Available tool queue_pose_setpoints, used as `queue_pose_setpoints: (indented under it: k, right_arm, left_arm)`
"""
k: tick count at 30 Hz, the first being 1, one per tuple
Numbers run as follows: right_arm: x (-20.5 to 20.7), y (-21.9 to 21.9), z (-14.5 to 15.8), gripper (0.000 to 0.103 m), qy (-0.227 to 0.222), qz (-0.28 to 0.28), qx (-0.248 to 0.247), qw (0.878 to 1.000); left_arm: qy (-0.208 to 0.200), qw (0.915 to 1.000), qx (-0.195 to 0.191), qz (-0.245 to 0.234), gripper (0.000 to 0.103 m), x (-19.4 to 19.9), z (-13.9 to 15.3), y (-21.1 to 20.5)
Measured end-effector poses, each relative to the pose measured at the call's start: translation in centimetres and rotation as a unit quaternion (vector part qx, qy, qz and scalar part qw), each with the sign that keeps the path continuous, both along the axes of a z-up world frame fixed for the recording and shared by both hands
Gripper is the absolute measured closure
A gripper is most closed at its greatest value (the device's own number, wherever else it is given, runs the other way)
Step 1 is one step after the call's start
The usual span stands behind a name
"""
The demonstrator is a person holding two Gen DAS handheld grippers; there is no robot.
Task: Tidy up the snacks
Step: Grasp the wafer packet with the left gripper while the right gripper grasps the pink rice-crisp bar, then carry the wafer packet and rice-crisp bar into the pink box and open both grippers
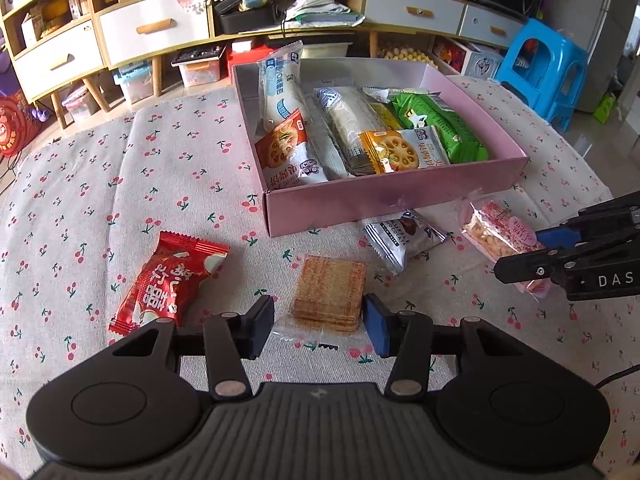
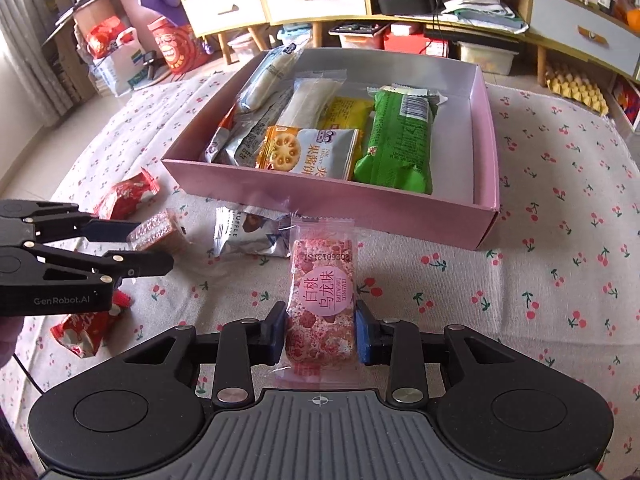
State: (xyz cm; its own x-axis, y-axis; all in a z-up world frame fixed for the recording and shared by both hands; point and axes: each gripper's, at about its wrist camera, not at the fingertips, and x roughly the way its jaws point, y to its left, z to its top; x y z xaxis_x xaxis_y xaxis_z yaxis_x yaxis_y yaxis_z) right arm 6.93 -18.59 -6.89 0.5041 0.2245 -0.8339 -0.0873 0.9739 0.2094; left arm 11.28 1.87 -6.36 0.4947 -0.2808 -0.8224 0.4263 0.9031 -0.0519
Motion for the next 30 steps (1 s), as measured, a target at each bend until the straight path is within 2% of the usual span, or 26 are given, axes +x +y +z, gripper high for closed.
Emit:
queue_pose_setpoints:
  k: [8,21,25,30]
  right_arm:
    - [-0.5,-1.3,2.4,0.071,-0.005,-0.04,0.068,0.997]
    - [1.6,-4.0,4.9,0.071,-0.041,-0.117,0.084,0.989]
    - [2.8,-5.2,4.7,0.071,-0.05,-0.147,0.077,0.985]
    - [3.8,-6.1,4.1,0.071,-0.047,-0.182,0.1,0.977]
  left_arm:
    - [0.012,0.9982,-0.048,0.034,0.058,0.2,1.3,0.7]
    - [-0.025,0.9953,-0.069,0.063,0.058,1.1,2.7,-1.5]
    - [-0.03,0.9935,-0.08,0.075,0.058,1.7,2.5,-2.2]
    - [-0.038,0.9909,-0.081,0.1,0.058,3.0,2.4,-2.8]
